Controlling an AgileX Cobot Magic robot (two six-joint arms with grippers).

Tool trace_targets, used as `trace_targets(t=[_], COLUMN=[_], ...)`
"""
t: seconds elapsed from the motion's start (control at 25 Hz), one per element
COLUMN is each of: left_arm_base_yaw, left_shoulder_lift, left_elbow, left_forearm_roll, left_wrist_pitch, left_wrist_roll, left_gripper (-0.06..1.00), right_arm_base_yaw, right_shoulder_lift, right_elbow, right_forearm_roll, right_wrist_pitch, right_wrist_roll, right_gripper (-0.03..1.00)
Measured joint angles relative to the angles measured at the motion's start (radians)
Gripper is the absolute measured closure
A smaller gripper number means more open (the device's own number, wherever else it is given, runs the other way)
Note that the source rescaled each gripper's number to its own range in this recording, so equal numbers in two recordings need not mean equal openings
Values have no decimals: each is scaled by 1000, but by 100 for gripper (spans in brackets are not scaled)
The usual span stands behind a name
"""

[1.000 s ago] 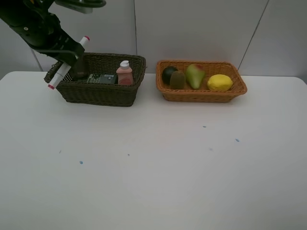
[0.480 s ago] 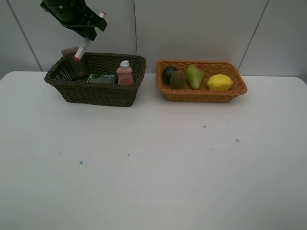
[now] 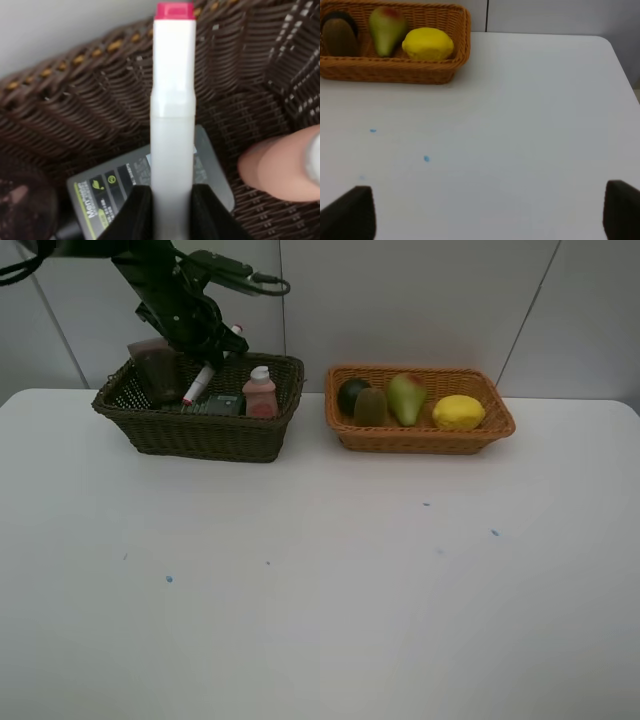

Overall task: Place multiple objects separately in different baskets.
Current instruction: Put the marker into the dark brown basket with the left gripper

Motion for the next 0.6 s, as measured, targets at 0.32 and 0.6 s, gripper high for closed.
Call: trace_targets(t=[0.32, 0.6], left_arm_base_yaw=[0, 0], left_shoulder_lift=[69, 69], left_elbow=[0, 0], left_forearm_roll=[5, 5], left_wrist_pitch=[-11, -39], left_wrist_roll=[0, 0], left_gripper=[84, 84], right_arm_base_yaw=[0, 0], right_shoulder_lift=[0, 0], right_elbow=[0, 0], right_forearm_roll=[0, 0], right_wrist_pitch=[0, 0], right_wrist_roll=[0, 0], right_gripper=[-3, -3])
